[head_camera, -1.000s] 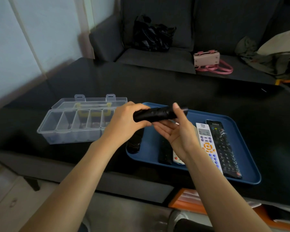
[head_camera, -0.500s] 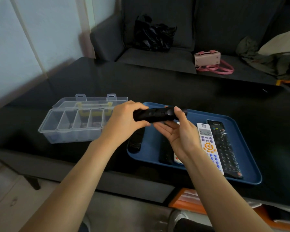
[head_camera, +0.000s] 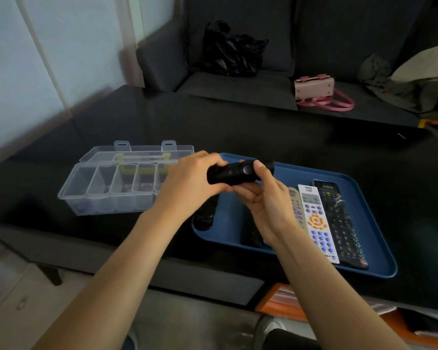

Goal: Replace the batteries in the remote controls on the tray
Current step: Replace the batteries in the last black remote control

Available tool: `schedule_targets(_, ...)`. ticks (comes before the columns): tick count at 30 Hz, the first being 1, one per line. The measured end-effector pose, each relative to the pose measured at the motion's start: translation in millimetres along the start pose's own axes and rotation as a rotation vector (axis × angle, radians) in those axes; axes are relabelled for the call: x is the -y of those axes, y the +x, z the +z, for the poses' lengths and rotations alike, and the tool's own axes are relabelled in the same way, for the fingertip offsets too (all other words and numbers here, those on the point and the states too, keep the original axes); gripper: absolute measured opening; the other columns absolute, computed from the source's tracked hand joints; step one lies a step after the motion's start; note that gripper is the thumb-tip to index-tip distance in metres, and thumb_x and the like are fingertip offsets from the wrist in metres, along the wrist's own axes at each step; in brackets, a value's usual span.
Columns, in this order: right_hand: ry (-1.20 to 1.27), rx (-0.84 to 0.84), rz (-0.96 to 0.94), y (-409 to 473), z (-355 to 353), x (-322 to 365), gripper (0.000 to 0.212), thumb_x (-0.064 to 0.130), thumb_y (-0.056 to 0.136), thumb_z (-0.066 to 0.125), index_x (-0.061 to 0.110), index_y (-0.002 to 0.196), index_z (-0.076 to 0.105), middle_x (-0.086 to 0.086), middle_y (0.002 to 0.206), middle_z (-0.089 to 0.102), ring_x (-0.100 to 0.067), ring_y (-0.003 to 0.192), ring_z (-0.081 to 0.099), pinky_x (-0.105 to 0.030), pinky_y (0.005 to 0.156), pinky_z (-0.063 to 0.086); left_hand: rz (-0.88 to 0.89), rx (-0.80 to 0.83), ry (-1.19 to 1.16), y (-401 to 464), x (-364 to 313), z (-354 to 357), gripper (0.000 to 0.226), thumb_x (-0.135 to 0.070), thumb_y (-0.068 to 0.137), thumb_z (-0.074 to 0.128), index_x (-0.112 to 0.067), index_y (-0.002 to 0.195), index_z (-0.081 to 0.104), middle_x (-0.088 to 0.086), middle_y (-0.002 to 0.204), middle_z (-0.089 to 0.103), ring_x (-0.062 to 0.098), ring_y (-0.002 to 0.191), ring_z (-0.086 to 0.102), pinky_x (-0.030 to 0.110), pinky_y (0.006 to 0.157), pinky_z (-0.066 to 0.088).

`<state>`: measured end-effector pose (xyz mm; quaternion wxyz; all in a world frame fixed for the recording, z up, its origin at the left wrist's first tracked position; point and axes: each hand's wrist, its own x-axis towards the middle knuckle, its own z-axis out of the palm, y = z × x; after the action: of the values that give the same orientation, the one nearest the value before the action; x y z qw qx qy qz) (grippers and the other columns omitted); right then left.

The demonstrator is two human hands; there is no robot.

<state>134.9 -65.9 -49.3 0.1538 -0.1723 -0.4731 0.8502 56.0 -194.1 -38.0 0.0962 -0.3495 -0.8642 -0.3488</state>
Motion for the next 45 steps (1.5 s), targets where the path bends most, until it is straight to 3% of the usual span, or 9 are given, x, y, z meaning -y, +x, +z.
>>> schedule_targets(9,0.06,-0.022,0.029,2.3,-1.8,1.3,0.016,0.018,0.094,0.054,0.005,0.094,0.063,-0.023,0.099,0.068,-0.027,0.081,0.068,-0.033,0.084,0.055,-0.035,-0.063,-0.01,-1.9,-4.8,4.1,0.046,-0.036,0.07,0.077,-0.027,0.114,0.066,-0.002,0.112,0.06,0.018,0.105,0.056,0.044,0.089,0.046)
schedule_targets(13,-0.035,-0.048,0.006,3.9,0.2,0.4,0.007,0.007,0.092,0.054,0.007,0.088,0.059,-0.016,0.091,0.066,-0.027,0.078,0.068,-0.041,0.09,0.051,-0.226,0.025,0.025,-7.6,-15.7,12.0,0.054,-0.023,0.082,0.069,-0.031,0.132,0.049,0.015,0.15,0.022,0.03,0.139,0.021,0.037,0.111,0.022)
schedule_targets(18,-0.11,-0.039,-0.036,5.1,-1.3,1.7,0.01,0.004,0.091,0.052,0.006,0.084,0.057,-0.015,0.09,0.063,-0.033,0.091,0.064,-0.04,0.088,0.05,-0.255,-0.002,-0.043,-5.2,-18.0,14.1,0.063,-0.025,0.079,0.072,-0.034,0.135,0.045,0.009,0.121,0.043,0.023,0.114,0.043,0.017,0.088,0.03)
schedule_targets(25,-0.138,-0.099,-0.071,6.1,-10.4,7.1,0.013,0.0,0.09,0.054,0.005,0.078,0.056,-0.018,0.089,0.058,-0.045,0.112,0.058,-0.044,0.095,0.048,-0.234,-0.053,-0.176,-4.4,-17.0,19.1,0.055,-0.013,0.083,0.062,-0.031,0.134,0.048,0.004,0.12,0.056,0.018,0.113,0.051,0.021,0.092,0.04)
schedule_targets(29,-0.127,-0.103,-0.051,3.9,-11.8,3.0,0.015,-0.001,0.09,0.055,0.005,0.076,0.053,-0.019,0.089,0.059,-0.045,0.107,0.061,-0.049,0.096,0.049,-0.241,-0.037,-0.175,-5.1,-19.6,19.5,0.067,-0.001,0.083,0.055,-0.028,0.141,0.037,0.004,0.125,0.055,0.02,0.116,0.051,0.031,0.1,0.042)
schedule_targets(35,-0.093,-0.025,0.038,-1.1,-15.0,4.6,0.02,-0.006,0.087,0.055,0.006,0.071,0.052,-0.015,0.09,0.059,-0.028,0.091,0.065,-0.051,0.09,0.052,-0.265,-0.071,-0.367,3.0,-7.2,19.0,0.068,0.01,0.079,0.051,-0.027,0.135,0.043,-0.002,0.133,0.05,0.011,0.125,0.045,0.012,0.096,0.035)
schedule_targets(37,-0.137,0.071,0.087,-2.8,-13.1,6.1,0.017,-0.014,0.083,0.053,0.002,0.081,0.056,-0.016,0.088,0.062,-0.025,0.081,0.065,-0.044,0.083,0.056,-0.226,-0.113,-0.472,9.9,-3.3,14.1,0.063,0.014,0.079,0.049,-0.023,0.13,0.048,-0.001,0.132,0.053,0.008,0.125,0.047,0.019,0.104,0.036)
schedule_targets(40,-0.131,0.174,0.124,-4.3,-10.0,7.1,0.039,-0.019,0.084,0.049,0.005,0.114,0.056,-0.022,0.097,0.068,-0.028,0.081,0.069,-0.039,0.078,0.059,-0.165,-0.078,-0.491,11.8,1.3,12.6,0.059,0.013,0.082,0.049,-0.022,0.129,0.049,-0.001,0.135,0.051,0.006,0.128,0.044,0.023,0.107,0.036)
schedule_targets(45,-0.2,0.055,0.068,-0.4,-12.2,10.7,0.044,-0.013,0.089,0.046,0.013,0.122,0.058,-0.019,0.099,0.07,-0.028,0.082,0.067,-0.039,0.082,0.057,-0.136,-0.009,-0.312,5.9,11.5,19.2,0.059,0.001,0.088,0.054,-0.022,0.139,0.037,-0.003,0.143,0.042,0.008,0.133,0.037,0.021,0.108,0.029)
